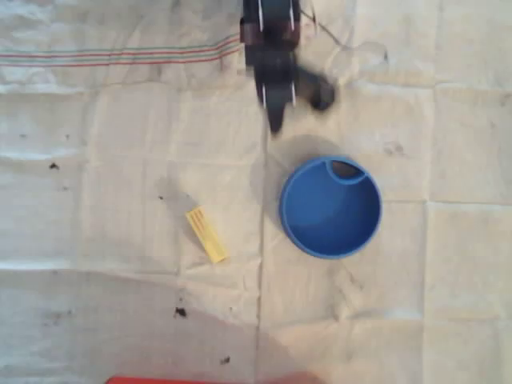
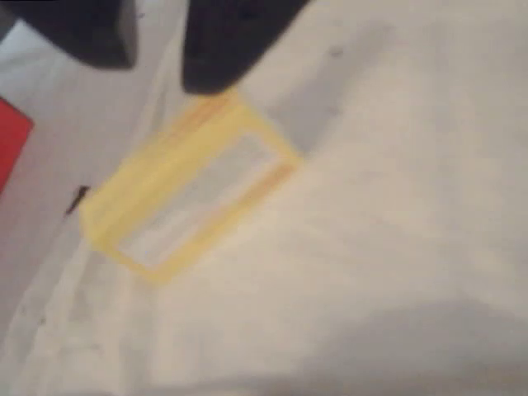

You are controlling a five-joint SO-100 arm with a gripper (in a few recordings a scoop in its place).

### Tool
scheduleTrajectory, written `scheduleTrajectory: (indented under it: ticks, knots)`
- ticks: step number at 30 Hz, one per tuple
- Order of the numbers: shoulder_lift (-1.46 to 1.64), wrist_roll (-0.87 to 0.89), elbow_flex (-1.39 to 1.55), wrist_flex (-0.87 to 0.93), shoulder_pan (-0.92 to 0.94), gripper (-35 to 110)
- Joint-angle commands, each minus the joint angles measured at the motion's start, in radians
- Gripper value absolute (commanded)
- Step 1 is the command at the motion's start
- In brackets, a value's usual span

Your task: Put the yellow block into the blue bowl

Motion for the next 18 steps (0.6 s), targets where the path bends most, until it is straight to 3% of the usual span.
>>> scheduleTrajectory:
  ticks: [1,18]
  knots:
    - [-0.272,0.008,-0.428,0.072,0.04,0]
    - [-1.115,0.083,-1.433,0.433,0.207,0]
